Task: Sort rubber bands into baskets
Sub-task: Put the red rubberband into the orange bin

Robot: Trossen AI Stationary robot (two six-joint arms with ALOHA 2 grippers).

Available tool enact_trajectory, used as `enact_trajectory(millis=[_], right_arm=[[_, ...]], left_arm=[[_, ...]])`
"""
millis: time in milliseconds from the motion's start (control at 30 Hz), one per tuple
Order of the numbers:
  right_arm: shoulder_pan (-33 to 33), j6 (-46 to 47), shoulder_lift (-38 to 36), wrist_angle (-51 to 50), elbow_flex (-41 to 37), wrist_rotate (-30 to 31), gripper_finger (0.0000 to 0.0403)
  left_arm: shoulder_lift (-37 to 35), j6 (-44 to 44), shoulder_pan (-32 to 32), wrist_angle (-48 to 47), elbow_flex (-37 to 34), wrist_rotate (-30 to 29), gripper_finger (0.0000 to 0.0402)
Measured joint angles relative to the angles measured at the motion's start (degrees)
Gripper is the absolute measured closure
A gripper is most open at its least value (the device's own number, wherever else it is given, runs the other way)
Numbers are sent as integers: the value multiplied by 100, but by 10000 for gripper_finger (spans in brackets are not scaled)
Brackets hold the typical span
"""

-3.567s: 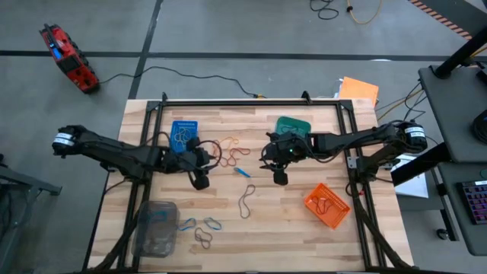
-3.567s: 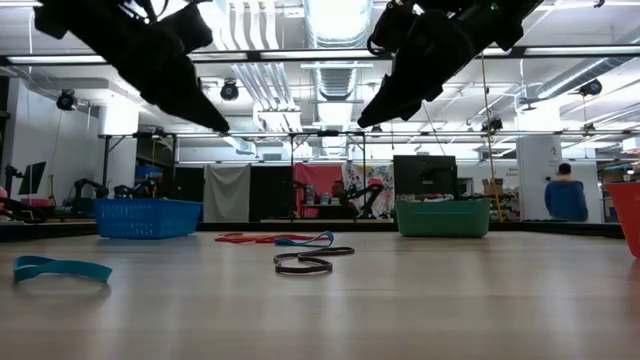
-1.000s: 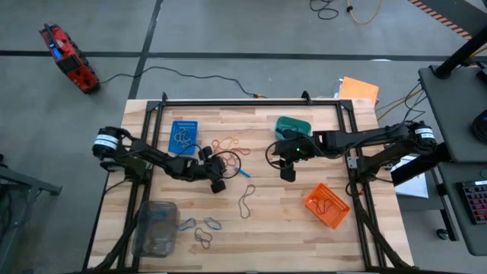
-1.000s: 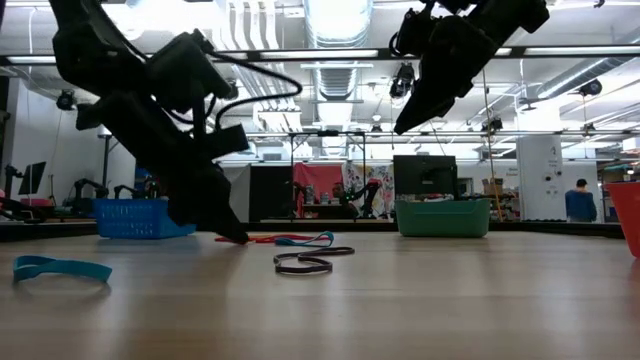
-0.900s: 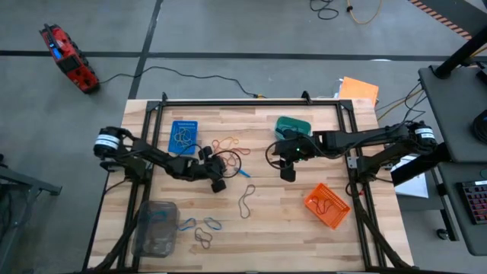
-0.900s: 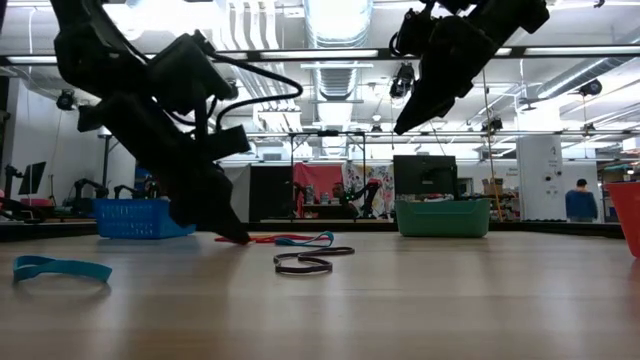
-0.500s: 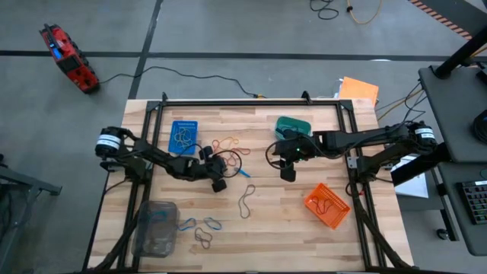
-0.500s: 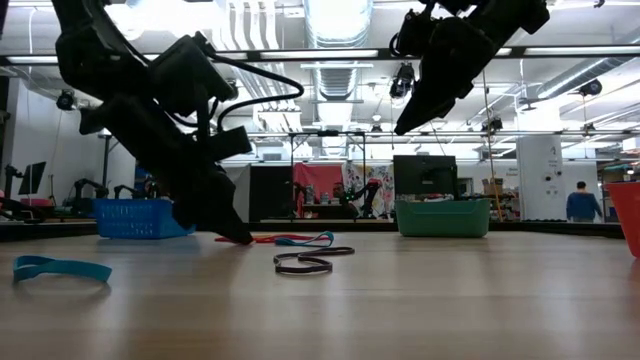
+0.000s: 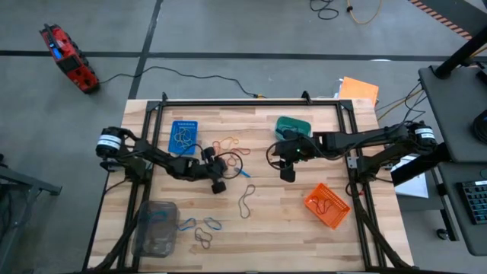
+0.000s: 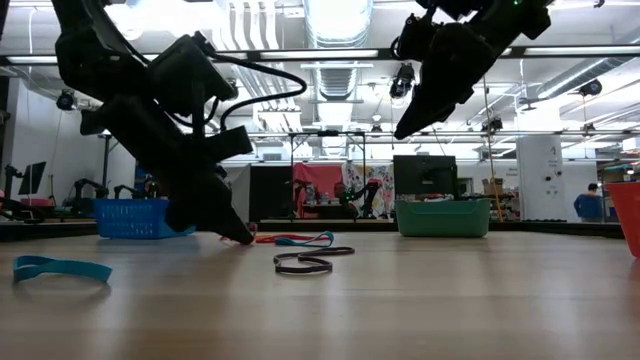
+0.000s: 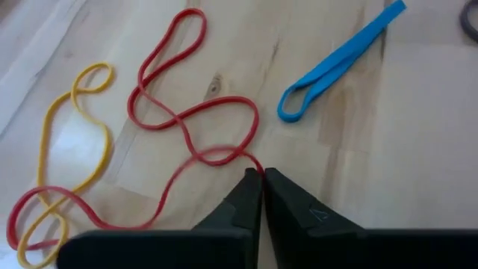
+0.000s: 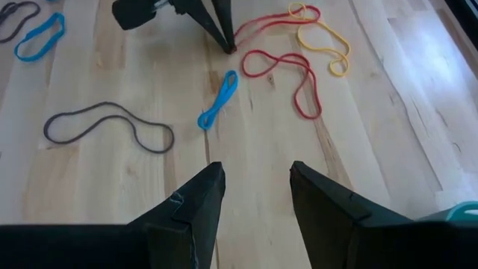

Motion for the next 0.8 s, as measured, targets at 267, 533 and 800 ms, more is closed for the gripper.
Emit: enact_trajectory(millis=[267,533,800], right_arm=[[1,-75,1,436,-92,-2,252],[0,-395,68,1123,-146,-2,252],[0,-394,78,1118,-154,-6,252]], left_arm=[[-694,621,-23,-250,-32,257,401],[-1496,1378,44,-464,-25,165,402],[-1536,439,64,-1021,-51,392,384]])
